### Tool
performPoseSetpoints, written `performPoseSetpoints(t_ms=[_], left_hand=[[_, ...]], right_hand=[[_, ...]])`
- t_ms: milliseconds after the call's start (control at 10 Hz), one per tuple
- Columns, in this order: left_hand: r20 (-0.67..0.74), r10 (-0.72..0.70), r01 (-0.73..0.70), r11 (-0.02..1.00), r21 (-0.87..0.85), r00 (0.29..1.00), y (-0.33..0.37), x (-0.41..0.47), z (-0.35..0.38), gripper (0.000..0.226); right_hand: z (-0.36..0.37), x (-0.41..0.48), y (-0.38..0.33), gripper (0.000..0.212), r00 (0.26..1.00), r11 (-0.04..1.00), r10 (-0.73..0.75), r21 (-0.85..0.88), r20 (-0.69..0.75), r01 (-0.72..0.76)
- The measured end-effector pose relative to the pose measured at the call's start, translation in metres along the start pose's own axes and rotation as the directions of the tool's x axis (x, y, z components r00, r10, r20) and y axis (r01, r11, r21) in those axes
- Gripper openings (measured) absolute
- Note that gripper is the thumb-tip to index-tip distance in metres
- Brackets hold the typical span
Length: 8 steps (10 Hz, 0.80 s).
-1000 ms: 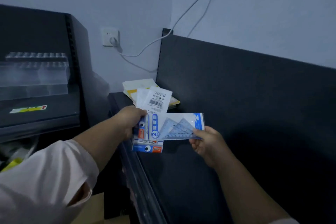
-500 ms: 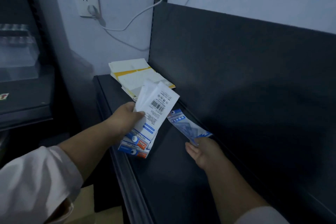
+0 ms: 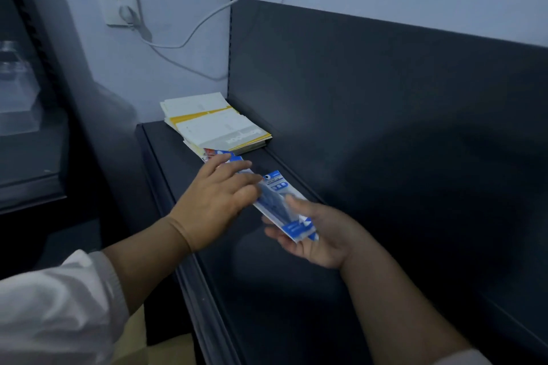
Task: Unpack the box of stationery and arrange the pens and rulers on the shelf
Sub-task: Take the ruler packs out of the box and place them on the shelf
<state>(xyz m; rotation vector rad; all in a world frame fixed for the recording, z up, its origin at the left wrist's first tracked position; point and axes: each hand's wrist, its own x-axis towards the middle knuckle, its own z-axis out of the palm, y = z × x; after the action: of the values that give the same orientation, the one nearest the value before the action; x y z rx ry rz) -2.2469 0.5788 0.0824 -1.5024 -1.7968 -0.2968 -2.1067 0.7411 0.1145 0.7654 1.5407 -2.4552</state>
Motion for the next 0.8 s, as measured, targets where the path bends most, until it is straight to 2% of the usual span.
performPoseSetpoints(t_ms=[100, 200, 300, 400, 500, 600, 700, 800], left_hand=[[-0.027, -0.047, 0.047, 0.999, 0.018, 0.999, 0.005, -0.006, 0.004, 0.016], [0.026, -0.436, 0.435, 0.89, -0.133, 0.9, 0.02, -0.012, 0.012, 0.044], [0.589, -0.783, 0.791, -0.225, -0.569, 0.2, 0.043, 0.007, 0.003, 0.035], [0.923, -0.383, 0.575, -0.751, -0.323, 0.018, 0.057, 0.022, 0.001, 0.018], [0.915, -0.4, 0.585, -0.755, -0.296, -0.054, 0.065, 0.024, 0.009, 0.018], [0.884, -0.433, 0.68, -0.703, -0.209, -0.176, 0.071, 0.011, 0.024, 0.008], [0.891, -0.416, 0.698, -0.693, -0.181, -0.182, 0.074, 0.001, 0.033, 0.007], [0.897, -0.408, 0.665, -0.719, -0.202, -0.169, 0.072, 0.001, 0.033, 0.011]], right_hand=[[-0.003, -0.002, 0.007, 0.022, 0.988, 0.982, -0.146, -0.127, -0.057, 0.138], [-0.008, 0.0, 0.012, 0.025, 0.941, 0.932, -0.306, -0.246, -0.142, 0.265], [-0.01, 0.0, 0.019, 0.027, 0.889, 0.867, -0.43, -0.348, -0.158, 0.357], [-0.014, 0.006, 0.028, 0.029, 0.837, 0.788, -0.515, -0.484, -0.183, 0.38], [-0.023, 0.018, 0.041, 0.027, 0.783, 0.682, -0.589, -0.643, -0.2, 0.349], [-0.033, 0.028, 0.059, 0.029, 0.773, 0.591, -0.603, -0.762, -0.199, 0.265], [-0.039, 0.034, 0.075, 0.037, 0.805, 0.597, -0.566, -0.763, -0.179, 0.249], [-0.043, 0.04, 0.078, 0.036, 0.817, 0.655, -0.542, -0.708, -0.197, 0.263]])
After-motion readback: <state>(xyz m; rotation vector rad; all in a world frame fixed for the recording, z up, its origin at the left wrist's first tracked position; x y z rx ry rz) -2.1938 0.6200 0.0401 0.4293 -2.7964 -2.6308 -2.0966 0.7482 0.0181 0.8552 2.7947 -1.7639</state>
